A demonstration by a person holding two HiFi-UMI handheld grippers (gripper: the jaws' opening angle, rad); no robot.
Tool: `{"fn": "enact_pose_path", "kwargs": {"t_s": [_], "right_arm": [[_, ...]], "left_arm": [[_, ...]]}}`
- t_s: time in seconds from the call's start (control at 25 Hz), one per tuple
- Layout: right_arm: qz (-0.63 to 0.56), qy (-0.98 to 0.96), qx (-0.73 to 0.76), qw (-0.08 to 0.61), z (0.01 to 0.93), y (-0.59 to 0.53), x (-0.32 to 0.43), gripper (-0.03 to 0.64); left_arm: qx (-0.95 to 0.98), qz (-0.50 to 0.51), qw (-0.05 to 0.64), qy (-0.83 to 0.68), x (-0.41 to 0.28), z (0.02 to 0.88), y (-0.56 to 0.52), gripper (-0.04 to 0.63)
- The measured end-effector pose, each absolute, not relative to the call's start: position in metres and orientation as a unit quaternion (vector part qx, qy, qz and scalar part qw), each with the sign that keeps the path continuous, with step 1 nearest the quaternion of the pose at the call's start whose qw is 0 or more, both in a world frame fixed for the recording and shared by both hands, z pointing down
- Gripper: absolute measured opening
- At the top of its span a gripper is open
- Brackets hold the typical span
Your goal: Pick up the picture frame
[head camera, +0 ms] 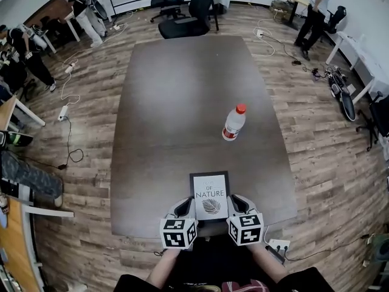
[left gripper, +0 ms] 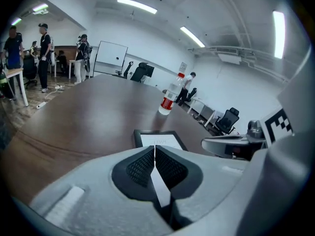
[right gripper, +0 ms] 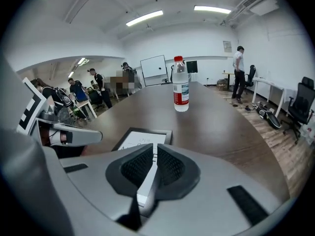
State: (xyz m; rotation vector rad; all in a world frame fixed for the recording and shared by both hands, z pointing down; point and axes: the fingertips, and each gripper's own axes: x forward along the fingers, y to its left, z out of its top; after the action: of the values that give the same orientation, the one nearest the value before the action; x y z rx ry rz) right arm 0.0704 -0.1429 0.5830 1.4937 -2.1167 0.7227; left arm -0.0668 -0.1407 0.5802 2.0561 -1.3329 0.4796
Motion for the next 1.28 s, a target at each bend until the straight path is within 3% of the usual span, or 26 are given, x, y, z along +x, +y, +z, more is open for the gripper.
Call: {"fn": "enact_pose_path", "kwargs": {"t_s": [0.12, 0.28, 0.44, 0.64, 0.76, 1.28], "right_arm": [[0.281, -0.763, 0.530, 0.240, 0.594, -0.148, 0.073, 0.043], [0.305, -0.760, 0.512, 0.259, 0.611, -0.149, 0.073, 0.097], [0.328, -0.753, 0.501, 0.272, 0.623, -0.152, 0.072, 0.157], [0.329, -0.744, 0.509, 0.280, 0.630, -0.156, 0.076, 0.159], [0.321, -0.741, 0.520, 0.280, 0.632, -0.157, 0.080, 0.127], [0.347, -0.724, 0.511, 0.308, 0.650, -0.157, 0.076, 0.124]], "left_arm": [[0.765, 0.198, 0.334, -0.514, -0.066, 0.589, -0.143, 0.016], [0.756, 0.201, 0.361, -0.507, -0.063, 0.598, -0.144, 0.132], [0.744, 0.228, 0.386, -0.495, -0.061, 0.612, -0.144, 0.183], [0.720, 0.273, 0.397, -0.499, -0.063, 0.629, -0.142, 0.186], [0.707, 0.289, 0.403, -0.504, -0.067, 0.637, -0.140, 0.186], [0.686, 0.309, 0.415, -0.512, -0.069, 0.650, -0.141, 0.163]]}}
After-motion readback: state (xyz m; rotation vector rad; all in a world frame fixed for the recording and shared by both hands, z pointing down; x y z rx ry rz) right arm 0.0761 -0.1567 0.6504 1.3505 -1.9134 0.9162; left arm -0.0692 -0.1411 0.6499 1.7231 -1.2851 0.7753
